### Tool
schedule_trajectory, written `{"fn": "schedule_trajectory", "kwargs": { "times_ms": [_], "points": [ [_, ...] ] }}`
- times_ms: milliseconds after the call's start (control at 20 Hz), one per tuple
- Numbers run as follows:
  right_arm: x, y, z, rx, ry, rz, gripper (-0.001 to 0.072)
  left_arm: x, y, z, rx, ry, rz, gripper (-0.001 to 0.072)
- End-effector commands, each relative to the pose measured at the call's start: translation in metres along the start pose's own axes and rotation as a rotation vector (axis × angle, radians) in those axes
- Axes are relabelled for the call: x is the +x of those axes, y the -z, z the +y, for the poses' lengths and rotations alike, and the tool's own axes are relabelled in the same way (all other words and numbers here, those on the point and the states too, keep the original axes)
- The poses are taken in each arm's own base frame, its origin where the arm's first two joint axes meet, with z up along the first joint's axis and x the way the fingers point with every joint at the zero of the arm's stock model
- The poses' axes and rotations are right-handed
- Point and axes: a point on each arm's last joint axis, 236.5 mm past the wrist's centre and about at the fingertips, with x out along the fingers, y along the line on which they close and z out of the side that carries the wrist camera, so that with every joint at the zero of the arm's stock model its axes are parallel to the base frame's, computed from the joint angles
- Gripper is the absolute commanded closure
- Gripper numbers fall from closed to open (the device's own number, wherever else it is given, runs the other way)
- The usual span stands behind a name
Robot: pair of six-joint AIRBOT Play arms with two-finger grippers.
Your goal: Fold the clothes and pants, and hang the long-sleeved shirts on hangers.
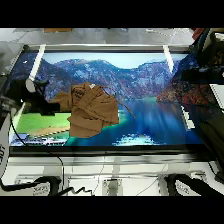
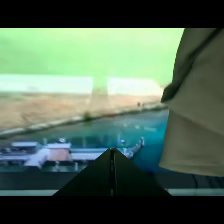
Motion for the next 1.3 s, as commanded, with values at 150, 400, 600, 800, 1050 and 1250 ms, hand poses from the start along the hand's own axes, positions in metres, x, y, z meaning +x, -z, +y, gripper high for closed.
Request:
{"fn": "schedule_trajectory", "kwargs": {
  "times_ms": [150,400,600,800,1050,1250],
  "points": [
    [0.029,0.01,0.033,-0.011,-0.14,0.059,0.0333,0.046,0.018,-0.041,-0.036,0.191,0.023,0.0692],
    [0.031,0.01,0.036,-0.016,-0.153,0.062,0.0333,0.036,-0.007,-0.051,-0.05,0.326,-0.086,0.0691],
    [0.031,0.01,0.037,-0.025,-0.16,0.058,0.0333,0.027,-0.013,-0.056,0.048,0.409,-0.139,0.0665],
    [0.031,0.004,0.039,-0.017,-0.166,0.036,0.0334,0.032,-0.016,-0.054,0.067,0.402,-0.148,0.001],
    [0.031,0.003,0.039,-0.017,-0.165,0.031,0.0334,0.061,-0.01,-0.055,0.04,0.424,-0.067,0.025],
    [0.031,0.003,0.039,-0.017,-0.165,0.03,0.0334,0.072,-0.011,-0.054,0.055,0.422,-0.062,0.025]
  ]
}}
